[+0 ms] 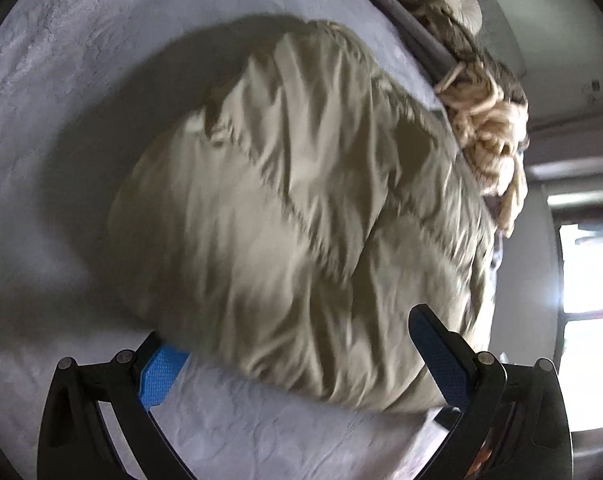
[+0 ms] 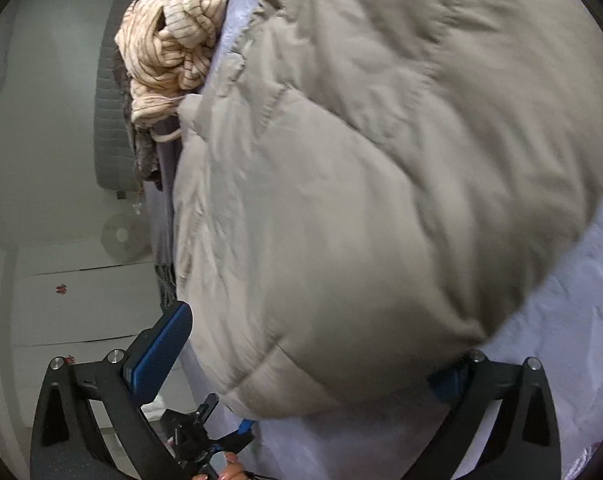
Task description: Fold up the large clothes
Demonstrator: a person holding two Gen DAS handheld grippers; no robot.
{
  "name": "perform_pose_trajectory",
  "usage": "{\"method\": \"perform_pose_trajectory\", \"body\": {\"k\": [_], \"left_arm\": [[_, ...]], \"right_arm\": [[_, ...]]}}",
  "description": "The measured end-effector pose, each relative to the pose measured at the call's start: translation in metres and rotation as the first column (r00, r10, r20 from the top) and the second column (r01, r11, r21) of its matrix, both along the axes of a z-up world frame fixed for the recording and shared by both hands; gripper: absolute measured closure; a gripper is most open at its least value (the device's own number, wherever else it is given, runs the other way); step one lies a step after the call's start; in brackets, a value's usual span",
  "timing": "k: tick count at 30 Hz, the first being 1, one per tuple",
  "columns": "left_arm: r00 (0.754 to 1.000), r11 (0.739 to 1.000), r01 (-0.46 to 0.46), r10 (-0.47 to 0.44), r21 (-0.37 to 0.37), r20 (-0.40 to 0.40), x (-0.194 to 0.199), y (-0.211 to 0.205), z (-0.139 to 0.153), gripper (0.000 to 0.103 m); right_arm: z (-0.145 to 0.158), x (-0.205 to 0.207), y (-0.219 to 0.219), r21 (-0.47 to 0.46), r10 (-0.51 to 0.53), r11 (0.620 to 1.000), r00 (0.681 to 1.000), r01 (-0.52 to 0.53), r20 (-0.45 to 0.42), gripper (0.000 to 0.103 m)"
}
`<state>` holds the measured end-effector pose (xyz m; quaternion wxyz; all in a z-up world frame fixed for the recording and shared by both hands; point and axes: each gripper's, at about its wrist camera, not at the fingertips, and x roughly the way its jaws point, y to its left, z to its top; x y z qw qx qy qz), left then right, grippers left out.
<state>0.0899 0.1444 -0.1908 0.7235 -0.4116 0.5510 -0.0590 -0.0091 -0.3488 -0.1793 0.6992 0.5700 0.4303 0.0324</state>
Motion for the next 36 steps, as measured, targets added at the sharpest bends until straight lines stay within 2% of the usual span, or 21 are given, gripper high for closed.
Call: {"method": "perform_pose_trajectory", "body": {"k": [4,8,10,11,12,14,15,17,18,19,22,25,26,31,36], "left_arm": [[0.998,0.998,-0.055,0.056,-0.028,0.015,0.012,0.000,-0.003,0.000],[0.993,0.993,-0.114,0.114,0.015,-0.008,0.024,-0.009,-0.014,0.001],[0.989,0.988,-0.145,0.146,0.050,-0.010,0.026,-0.010,-0.013,0.030],[0.989,0.988,-0.148,0.148,0.054,-0.001,0.026,-0.008,-0.011,0.053],[0.989,0.987,-0.150,0.149,0.059,0.013,0.024,-0.005,-0.008,0.067],[0.993,0.988,-0.111,0.107,0.111,0.046,0.024,-0.006,0.002,0.078],[0.996,0.982,-0.069,0.057,0.176,0.071,0.024,-0.010,0.012,0.080],[0.994,0.966,-0.008,-0.021,0.260,0.106,0.023,-0.017,0.024,0.081],[0.991,0.955,0.020,-0.058,0.295,0.122,0.023,-0.020,0.029,0.082],[0.988,0.949,0.035,-0.080,0.313,0.131,0.023,-0.022,0.033,0.082],[0.982,0.931,0.070,-0.128,0.359,0.139,0.021,-0.026,0.042,0.083],[0.966,0.892,0.124,-0.208,0.434,0.152,0.019,-0.036,0.057,0.085],[0.962,0.887,0.135,-0.224,0.441,0.155,0.016,-0.037,0.062,0.085],[0.950,0.887,0.185,-0.272,0.423,0.154,-0.005,-0.027,0.074,0.085],[0.941,0.877,0.249,-0.319,0.411,0.110,-0.043,-0.019,0.079,0.085]], "right_arm": [[-0.003,0.003,0.003,0.021,-0.007,1.000,1.000,0.007,-0.005,0.000],[-0.016,0.011,0.005,0.046,0.004,0.999,1.000,-0.002,-0.027,0.000],[-0.019,0.017,0.010,0.044,0.020,0.999,0.999,-0.019,-0.034,0.000],[-0.019,0.019,0.011,0.036,0.027,0.999,0.999,-0.026,-0.036,0.000],[-0.017,0.021,0.012,0.028,0.033,0.999,0.999,-0.032,-0.035,0.000],[-0.016,0.021,0.012,0.030,0.039,0.999,0.999,-0.038,-0.034,0.000],[-0.017,0.019,0.011,0.038,0.040,0.999,0.998,-0.038,-0.040,0.002],[-0.018,0.016,0.009,0.039,0.029,0.999,0.997,-0.026,-0.065,0.021],[-0.019,0.015,0.007,0.035,0.022,0.999,0.996,-0.019,-0.084,0.038],[-0.021,0.013,0.005,0.045,0.014,0.999,0.996,-0.010,-0.092,0.051],[-0.015,0.007,0.002,0.044,0.004,0.999,0.997,-0.001,-0.072,0.069],[-0.001,0.002,0.005,0.005,0.024,1.000,0.998,-0.023,-0.054,0.075],[0.004,0.000,0.005,-0.008,0.028,1.000,0.998,-0.028,-0.050,0.076],[0.024,-0.019,0.011,-0.063,0.040,0.997,0.998,-0.044,-0.056,0.077],[0.029,-0.048,0.021,-0.072,0.056,0.995,0.994,-0.063,-0.091,0.077]]}}
